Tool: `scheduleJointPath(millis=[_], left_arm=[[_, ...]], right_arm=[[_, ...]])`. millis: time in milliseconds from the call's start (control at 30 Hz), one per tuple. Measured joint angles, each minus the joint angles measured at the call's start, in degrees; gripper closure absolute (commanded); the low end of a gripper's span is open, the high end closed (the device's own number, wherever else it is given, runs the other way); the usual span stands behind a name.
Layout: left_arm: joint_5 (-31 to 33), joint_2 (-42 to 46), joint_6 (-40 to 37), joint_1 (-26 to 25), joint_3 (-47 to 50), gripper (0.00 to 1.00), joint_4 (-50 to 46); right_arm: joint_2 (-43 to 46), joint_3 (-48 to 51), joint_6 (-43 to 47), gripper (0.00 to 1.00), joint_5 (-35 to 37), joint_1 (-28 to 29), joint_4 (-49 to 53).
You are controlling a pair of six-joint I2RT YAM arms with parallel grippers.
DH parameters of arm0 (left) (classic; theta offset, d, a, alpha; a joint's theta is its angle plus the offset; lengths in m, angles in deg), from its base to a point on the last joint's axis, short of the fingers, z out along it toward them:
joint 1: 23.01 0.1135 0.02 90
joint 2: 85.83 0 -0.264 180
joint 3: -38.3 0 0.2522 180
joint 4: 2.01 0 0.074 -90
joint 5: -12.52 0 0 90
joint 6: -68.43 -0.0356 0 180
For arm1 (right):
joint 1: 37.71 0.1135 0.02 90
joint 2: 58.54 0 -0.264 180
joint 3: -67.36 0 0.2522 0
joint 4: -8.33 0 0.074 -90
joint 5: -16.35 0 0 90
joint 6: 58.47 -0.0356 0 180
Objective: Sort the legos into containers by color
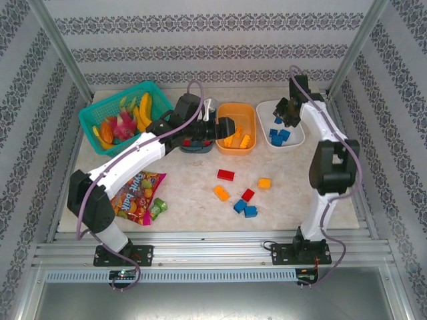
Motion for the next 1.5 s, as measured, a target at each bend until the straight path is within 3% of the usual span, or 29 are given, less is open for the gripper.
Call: scheduleJointPath(millis=[167, 300, 400, 633, 800, 900, 1000, 1067, 1267, 1500], left_arm=[[0.2, -3.8, 0.0, 0.5, -4.5, 0.2, 0.2], [0.4, -5.5, 0.0, 0.5, -6.8, 0.2, 0.2], [0.6, -6.1, 0.0, 0.5, -7.3, 0.2, 0.2], [2.5, -6.3, -1.0, 0.5, -7.2, 0.17, -3.0], [5.6, -6.9, -5.0, -0.8, -6.8, 0.16, -8.7], [7.1, -9.2, -8.7, -2.8, -6.7, 0.15, -12.2], [7.8, -13.0, -11.2, -4.2, -6.7, 0.04, -15.7], [7.9, -15.5, -12.1, -4.8, -6.5, 0.02, -17.4], [9.6, -19.9, -12.3, -6.7, -6.3, 0.0, -20.9], [12.6, -25.9, -11.7, -10.5, -10.0, 0.0, -24.4]], right_arm=[[-13.6, -13.6, 1.7, 0.76, -0.6, -2.1, 2.2], [-21.7, -21.8, 2.4, 0.63, -2.2, -3.1, 4.9], [-24.0, -23.7, 2.9, 0.5, -3.3, -3.5, 6.9], [-21.3, -24.7, 3.2, 0.38, -5.8, -3.1, 8.8], [-6.0, -14.5, 4.2, 0.35, -6.3, -1.4, 5.4], [8.7, -2.2, 4.2, 0.35, -6.2, 1.5, 0.9], [23.8, 11.8, 4.4, 0.31, -6.1, 5.6, -3.6], [32.9, 21.9, 4.5, 0.28, -6.1, 8.5, -5.0], [53.0, 47.2, 4.1, 0.17, -6.3, 11.5, -4.6], [71.9, 57.0, 2.9, 0.15, -10.4, 12.8, -0.4]])
